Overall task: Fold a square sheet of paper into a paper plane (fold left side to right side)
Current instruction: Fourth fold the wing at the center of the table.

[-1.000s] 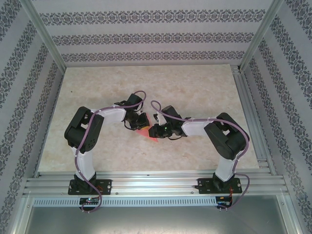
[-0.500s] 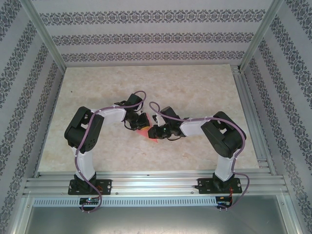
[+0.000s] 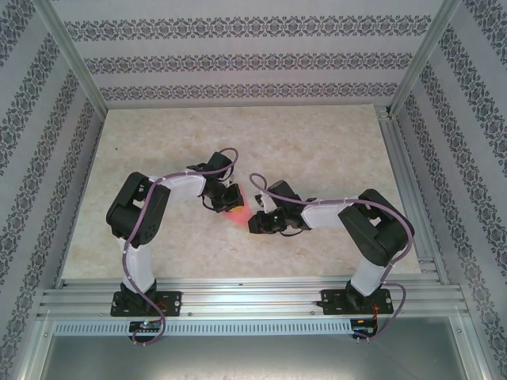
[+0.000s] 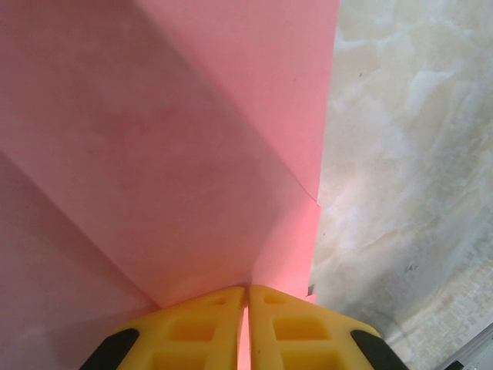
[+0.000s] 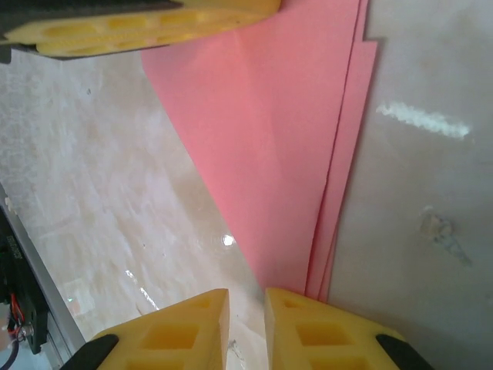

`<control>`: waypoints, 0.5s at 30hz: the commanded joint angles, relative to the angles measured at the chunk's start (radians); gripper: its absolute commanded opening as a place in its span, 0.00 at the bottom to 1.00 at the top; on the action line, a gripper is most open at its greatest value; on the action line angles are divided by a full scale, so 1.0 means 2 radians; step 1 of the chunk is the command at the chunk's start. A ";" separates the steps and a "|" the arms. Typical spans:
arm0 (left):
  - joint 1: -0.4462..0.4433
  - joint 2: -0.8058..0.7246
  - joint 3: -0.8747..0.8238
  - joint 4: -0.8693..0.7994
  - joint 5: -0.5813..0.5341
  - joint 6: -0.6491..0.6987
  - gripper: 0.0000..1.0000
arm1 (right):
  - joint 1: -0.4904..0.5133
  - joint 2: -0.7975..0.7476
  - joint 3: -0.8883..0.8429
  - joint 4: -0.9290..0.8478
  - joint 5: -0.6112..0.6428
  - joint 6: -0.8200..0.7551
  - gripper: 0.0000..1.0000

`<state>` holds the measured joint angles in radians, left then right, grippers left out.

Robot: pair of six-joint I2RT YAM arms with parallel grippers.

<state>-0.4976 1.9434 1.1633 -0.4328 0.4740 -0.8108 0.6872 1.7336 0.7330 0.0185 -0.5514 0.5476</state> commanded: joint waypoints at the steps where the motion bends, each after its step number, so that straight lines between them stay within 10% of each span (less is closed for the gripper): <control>1: 0.008 0.028 -0.001 -0.007 -0.031 0.014 0.12 | 0.005 -0.001 -0.032 -0.080 0.000 -0.009 0.20; 15: 0.008 0.015 -0.008 0.000 -0.026 0.010 0.12 | -0.018 -0.085 0.019 -0.084 -0.035 0.004 0.21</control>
<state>-0.4973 1.9453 1.1637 -0.4324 0.4782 -0.8108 0.6537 1.5509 0.7071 -0.1886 -0.5827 0.5480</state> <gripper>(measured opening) 0.117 0.214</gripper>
